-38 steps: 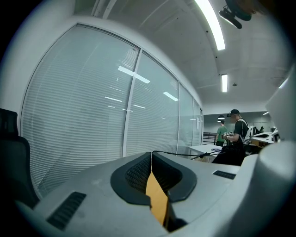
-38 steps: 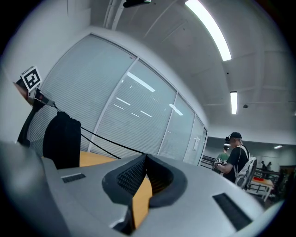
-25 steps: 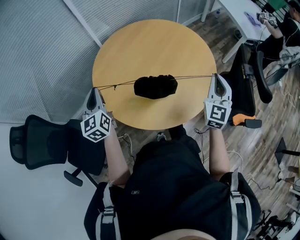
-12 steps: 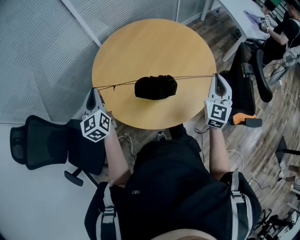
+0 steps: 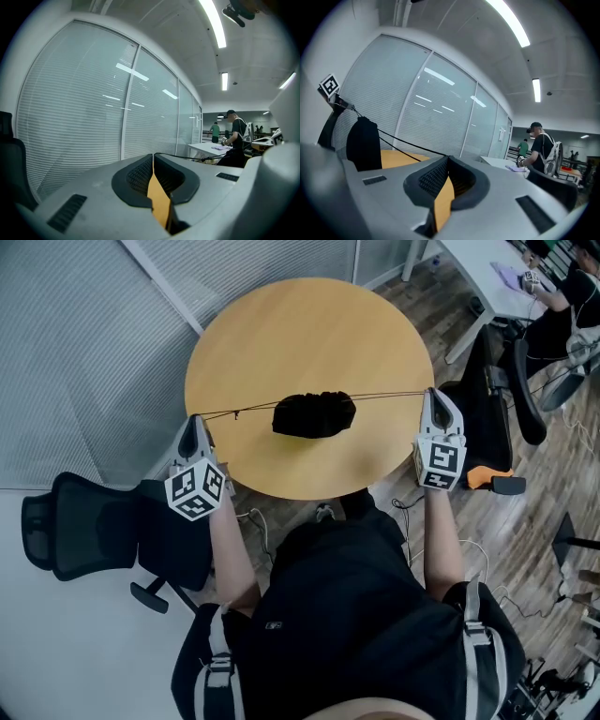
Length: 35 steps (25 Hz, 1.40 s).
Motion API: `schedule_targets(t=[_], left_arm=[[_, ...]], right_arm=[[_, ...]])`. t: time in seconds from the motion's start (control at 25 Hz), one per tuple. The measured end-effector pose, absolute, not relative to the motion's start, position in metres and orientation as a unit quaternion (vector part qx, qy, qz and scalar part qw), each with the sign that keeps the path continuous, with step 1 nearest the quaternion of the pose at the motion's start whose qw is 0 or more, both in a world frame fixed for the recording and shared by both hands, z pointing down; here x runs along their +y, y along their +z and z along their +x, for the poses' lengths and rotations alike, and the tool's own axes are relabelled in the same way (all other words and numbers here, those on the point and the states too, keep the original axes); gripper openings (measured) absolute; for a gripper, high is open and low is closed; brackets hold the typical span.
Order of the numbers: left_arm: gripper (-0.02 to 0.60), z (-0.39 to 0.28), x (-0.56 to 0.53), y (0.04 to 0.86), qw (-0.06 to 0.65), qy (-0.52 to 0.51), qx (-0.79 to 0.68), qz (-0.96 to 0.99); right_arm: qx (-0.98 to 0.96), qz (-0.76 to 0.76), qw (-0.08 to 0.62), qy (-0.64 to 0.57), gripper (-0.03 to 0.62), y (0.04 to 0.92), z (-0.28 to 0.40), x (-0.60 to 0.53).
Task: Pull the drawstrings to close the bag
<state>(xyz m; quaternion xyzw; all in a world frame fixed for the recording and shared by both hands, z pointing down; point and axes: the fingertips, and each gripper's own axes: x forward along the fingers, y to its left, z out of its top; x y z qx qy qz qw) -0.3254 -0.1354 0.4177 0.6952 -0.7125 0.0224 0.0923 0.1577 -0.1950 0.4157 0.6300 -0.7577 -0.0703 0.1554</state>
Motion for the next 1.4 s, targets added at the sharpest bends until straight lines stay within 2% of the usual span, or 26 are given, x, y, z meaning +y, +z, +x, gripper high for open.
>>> schedule_targets(t=[0.4,0.64,0.96,1.4], left_arm=[[0.017,-0.322,-0.189,0.447,0.116,0.058,-0.685,0.717],[0.017,-0.321,-0.235,0.441,0.127,0.036,-0.671,0.729],[0.017,-0.322,-0.272,0.431,0.125,0.011,-0.651,0.749],[0.017,-0.303,-0.203,0.556,0.239,0.063,-0.630,0.736]], right_arm=[[-0.772,0.602,0.201,-0.037,0.058,0.460,0.158,-0.252],[-0.785,0.581,0.215,-0.029,0.058,0.462,0.155,-0.317],[-0.809,0.553,0.197,-0.015,0.058,0.447,0.143,-0.371],[-0.810,0.503,0.283,0.105,0.058,0.577,0.162,-0.303]])
